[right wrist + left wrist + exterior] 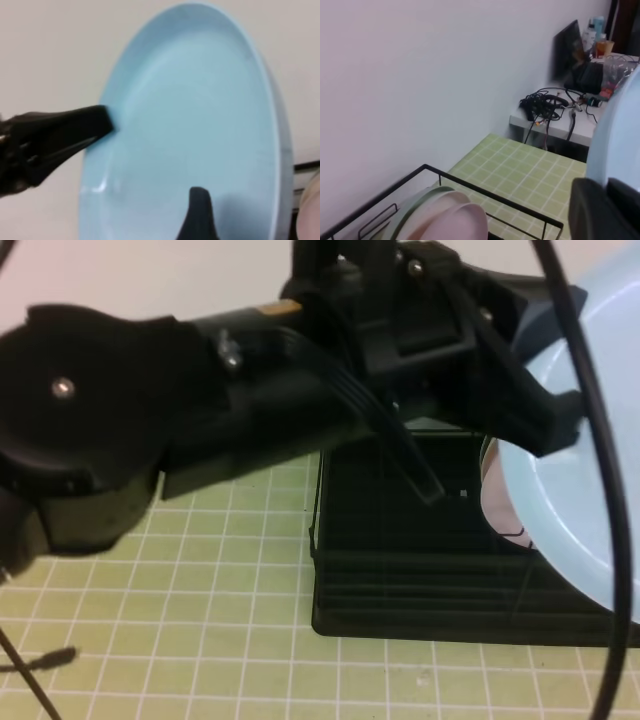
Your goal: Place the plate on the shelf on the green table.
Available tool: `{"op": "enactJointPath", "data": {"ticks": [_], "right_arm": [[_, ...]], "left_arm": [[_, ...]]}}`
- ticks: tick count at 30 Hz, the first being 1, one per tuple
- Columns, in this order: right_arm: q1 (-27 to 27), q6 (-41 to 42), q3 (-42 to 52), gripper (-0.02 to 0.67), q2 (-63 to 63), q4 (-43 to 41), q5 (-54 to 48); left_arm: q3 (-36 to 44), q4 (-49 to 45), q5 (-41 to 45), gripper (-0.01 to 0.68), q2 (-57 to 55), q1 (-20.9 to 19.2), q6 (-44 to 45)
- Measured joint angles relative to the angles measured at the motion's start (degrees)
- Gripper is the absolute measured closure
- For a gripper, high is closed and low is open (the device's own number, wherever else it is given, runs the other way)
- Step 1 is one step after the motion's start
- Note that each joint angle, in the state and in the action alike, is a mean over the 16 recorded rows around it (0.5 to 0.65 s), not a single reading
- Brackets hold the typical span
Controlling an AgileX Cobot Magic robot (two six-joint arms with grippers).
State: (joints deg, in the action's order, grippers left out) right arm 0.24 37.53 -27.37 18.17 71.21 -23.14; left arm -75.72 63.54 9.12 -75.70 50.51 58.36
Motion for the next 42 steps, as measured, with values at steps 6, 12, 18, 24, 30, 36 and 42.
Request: {"op": "enactJointPath", "data": {"ticks": [6, 12, 18, 24, 30, 36, 42], "right_arm": [[0.00, 6.81, -0.73, 0.263, 4.23, 7.20, -0.13], [0.00, 20.29, -3.79, 0.414, 10.33, 15.77, -2.24], [0.00, 36.53, -10.34, 0.515, 17.63, 20.87, -3.72], [0.00, 47.45, -20.73, 0.523, 27.07, 15.57, -3.57], [0.00, 50.58, -34.86, 0.524, 38.79, -1.66, -9.26], [0.00, 45.64, -51.09, 0.525, 51.57, -24.87, -23.13], [0.64, 40.48, -64.00, 0.525, 62.28, -41.25, -37.40]], "left_arm": [[0.67, 3.21, -3.62, 0.663, -0.10, 2.84, 1.60], [0.69, 5.92, -6.20, 0.513, -0.20, 4.52, 3.16], [0.65, 7.96, -8.39, 0.244, 0.66, 4.74, 5.49], [0.67, 8.06, -10.30, 0.056, 3.94, 4.66, 10.29], [1.79, 8.21, -14.46, 0.199, 9.72, 4.61, 16.55], [5.69, 13.54, -24.77, 0.460, 16.43, 4.61, 26.48], [11.57, 25.47, -43.10, 0.646, 21.26, 4.61, 39.52]]}}
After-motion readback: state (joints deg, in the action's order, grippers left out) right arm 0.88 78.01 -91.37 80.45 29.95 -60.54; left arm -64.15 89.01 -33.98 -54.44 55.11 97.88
